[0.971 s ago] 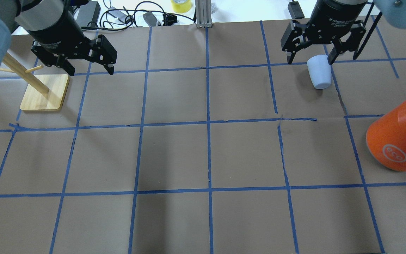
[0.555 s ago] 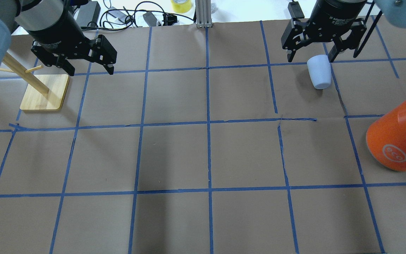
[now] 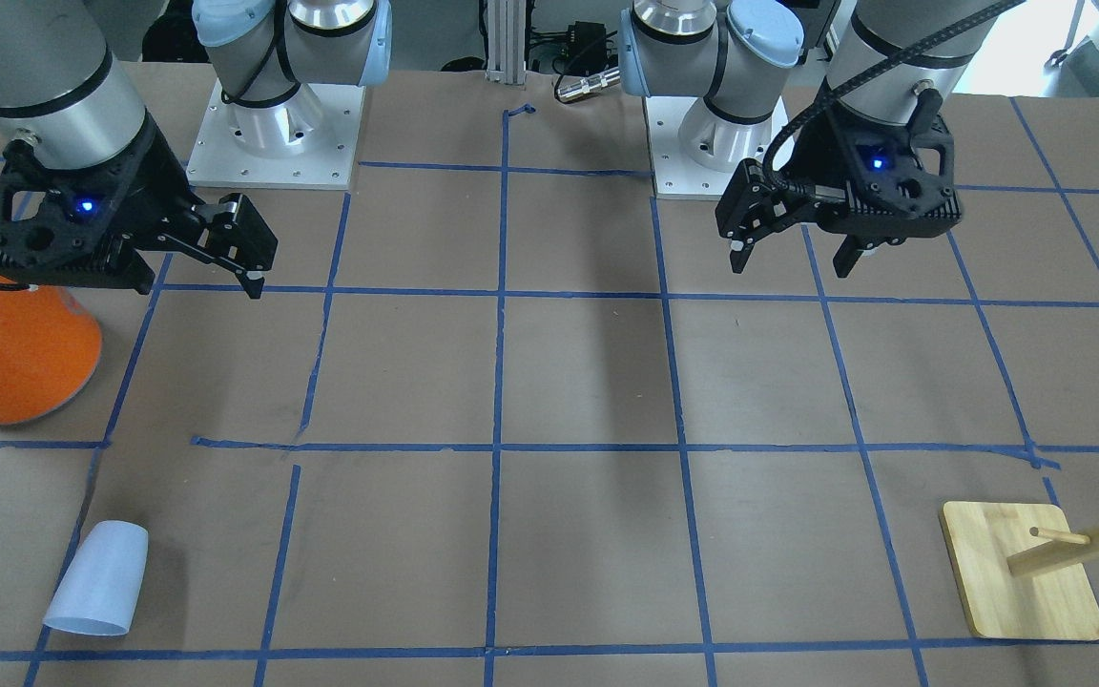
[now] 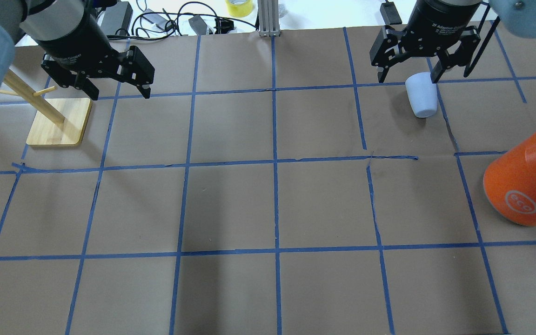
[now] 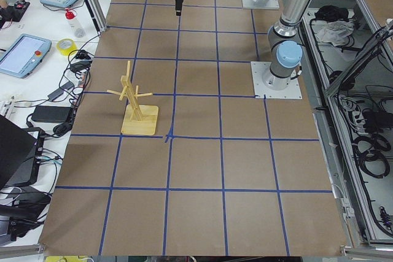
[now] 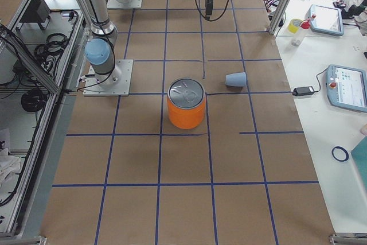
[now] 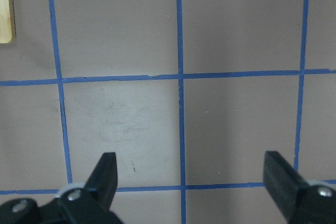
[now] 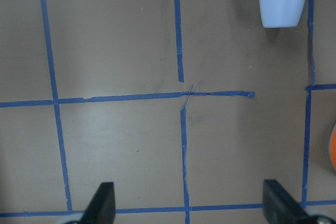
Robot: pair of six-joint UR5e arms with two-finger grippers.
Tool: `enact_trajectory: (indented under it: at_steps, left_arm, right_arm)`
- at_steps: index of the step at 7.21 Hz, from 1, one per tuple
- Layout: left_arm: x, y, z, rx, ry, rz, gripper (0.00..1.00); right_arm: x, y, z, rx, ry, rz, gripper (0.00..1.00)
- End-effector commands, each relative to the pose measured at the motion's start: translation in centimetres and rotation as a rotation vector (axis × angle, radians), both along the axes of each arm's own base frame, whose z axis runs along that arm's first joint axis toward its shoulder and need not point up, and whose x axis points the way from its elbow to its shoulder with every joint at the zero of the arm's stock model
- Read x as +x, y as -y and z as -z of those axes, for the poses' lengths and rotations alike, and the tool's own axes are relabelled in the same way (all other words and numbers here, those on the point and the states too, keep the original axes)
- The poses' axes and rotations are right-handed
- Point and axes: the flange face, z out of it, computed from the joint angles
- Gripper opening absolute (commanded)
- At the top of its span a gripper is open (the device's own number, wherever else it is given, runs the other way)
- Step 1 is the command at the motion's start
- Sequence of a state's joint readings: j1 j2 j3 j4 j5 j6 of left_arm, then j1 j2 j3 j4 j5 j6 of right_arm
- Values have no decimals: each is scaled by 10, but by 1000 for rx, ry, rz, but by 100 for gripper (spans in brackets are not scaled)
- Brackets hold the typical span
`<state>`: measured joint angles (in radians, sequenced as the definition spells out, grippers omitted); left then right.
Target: Flip cup
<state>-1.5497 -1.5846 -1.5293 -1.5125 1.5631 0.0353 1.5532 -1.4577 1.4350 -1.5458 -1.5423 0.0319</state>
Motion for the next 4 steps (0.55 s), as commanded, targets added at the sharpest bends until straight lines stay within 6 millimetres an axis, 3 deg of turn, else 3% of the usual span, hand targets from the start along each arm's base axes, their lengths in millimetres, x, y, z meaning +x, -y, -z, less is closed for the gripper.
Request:
enact_trajectory:
  at_steps: [1,2,3,4]
  left_arm:
    - [0,0,0,0,0,0,100]
    - [0,0,0,0,0,0,100]
    - [0,0,0,0,0,0,100]
    - [0,0,0,0,0,0,100]
  right_arm:
    - [-5,0,5,22,-8,6,100]
    - [-10,4,14,24,-15,15,100]
    - [-20,26,42,29,-79,33,100]
    - [-23,43,52,-21,-87,40,100]
